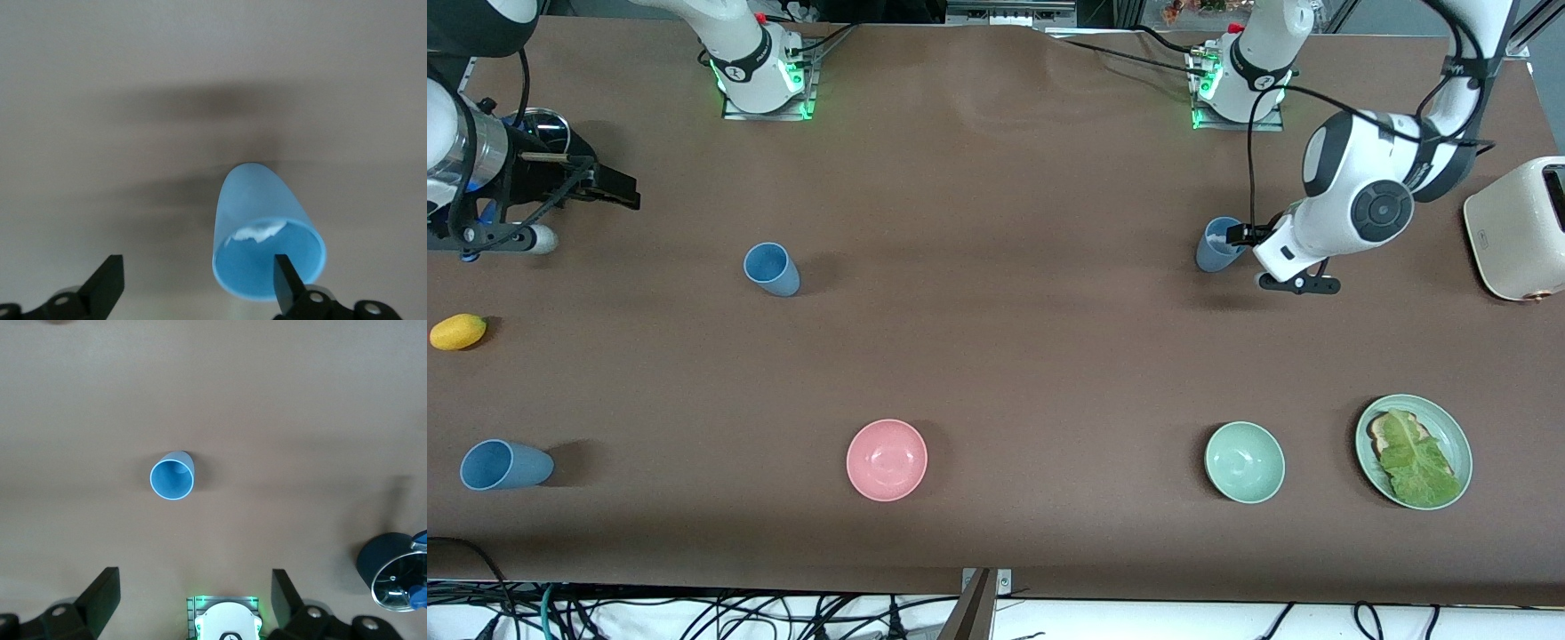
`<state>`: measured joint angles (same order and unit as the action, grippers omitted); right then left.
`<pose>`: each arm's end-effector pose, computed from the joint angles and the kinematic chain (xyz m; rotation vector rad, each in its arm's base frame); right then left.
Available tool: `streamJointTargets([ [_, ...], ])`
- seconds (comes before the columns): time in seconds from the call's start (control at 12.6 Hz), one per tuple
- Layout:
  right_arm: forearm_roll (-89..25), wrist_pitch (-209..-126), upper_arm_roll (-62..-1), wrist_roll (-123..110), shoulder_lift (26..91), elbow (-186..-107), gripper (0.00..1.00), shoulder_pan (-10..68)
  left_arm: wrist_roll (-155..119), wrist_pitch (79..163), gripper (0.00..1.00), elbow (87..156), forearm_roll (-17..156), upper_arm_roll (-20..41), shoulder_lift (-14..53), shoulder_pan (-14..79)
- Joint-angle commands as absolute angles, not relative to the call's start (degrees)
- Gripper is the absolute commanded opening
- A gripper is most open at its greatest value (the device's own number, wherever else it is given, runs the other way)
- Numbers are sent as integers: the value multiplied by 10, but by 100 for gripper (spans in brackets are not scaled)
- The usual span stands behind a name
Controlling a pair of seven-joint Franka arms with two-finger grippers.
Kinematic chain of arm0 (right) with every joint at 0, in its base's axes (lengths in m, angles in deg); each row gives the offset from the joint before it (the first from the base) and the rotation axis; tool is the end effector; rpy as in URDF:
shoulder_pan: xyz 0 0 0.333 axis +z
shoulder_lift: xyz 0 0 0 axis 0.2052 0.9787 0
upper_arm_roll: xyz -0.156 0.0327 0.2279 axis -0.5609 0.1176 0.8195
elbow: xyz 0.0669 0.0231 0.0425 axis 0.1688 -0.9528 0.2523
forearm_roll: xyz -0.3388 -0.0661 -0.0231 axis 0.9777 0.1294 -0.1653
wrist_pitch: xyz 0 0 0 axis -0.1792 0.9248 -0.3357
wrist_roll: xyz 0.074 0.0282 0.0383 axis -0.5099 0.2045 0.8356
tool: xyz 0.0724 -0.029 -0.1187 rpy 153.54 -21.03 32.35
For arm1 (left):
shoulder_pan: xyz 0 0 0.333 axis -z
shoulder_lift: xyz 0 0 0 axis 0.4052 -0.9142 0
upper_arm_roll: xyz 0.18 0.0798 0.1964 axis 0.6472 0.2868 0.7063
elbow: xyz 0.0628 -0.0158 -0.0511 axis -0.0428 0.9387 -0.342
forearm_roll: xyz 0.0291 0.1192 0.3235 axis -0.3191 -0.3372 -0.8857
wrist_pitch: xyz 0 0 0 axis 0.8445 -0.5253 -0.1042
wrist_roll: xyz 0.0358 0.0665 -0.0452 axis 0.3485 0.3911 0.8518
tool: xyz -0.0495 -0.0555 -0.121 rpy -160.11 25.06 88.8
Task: Stack blue cups with both arms
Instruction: 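Reach the left gripper down and grasp the nearby blue cup, then lift the blue cup with the left gripper and carry it mid-table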
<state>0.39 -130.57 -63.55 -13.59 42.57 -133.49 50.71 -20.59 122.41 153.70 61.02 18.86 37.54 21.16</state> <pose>0.5013 0.0423 0.5150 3.1144 -0.0131 -0.3638 0.4268 -0.0571 0.2328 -3.0826 0.0833 0.5728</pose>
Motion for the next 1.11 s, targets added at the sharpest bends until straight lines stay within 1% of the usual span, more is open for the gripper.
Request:
streamJointTargets([
  [0.0,8,-1307,-633,-129,422,-1336,100,505,-217,1252,78,1549,597,186,356,209],
  [0.08,8,-1307,-633,-129,422,-1336,100,505,-223,1260,61,1554,597,186,353,210],
  [0.16,8,-1307,-633,-129,422,-1336,100,505,-224,1264,42,1556,597,185,345,210],
  [0.24,8,-1307,-633,-129,422,-1336,100,505,-223,1265,20,1555,597,184,343,210],
  [0.32,8,-1307,-633,-129,422,-1336,100,505,-223,1260,6,1553,598,184,344,210],
  [0.4,8,-1307,-633,-129,422,-1336,100,505,-223,1259,0,1553,598,184,346,209],
  [0.72,8,-1306,-633,-129,422,-1336,100,505,-217,1234,0,1542,602,183,355,215],
  [0.8,7,-1306,-633,-129,422,-1336,100,505,-215,1197,0,1520,605,176,364,216],
  [0.88,7,-1306,-633,-129,422,-1336,100,505,-211,1152,0,1480,608,162,364,216],
  [1.03,8,-1305,-633,-129,422,-1336,100,505,-193,1131,0,1429,609,141,357,221],
])
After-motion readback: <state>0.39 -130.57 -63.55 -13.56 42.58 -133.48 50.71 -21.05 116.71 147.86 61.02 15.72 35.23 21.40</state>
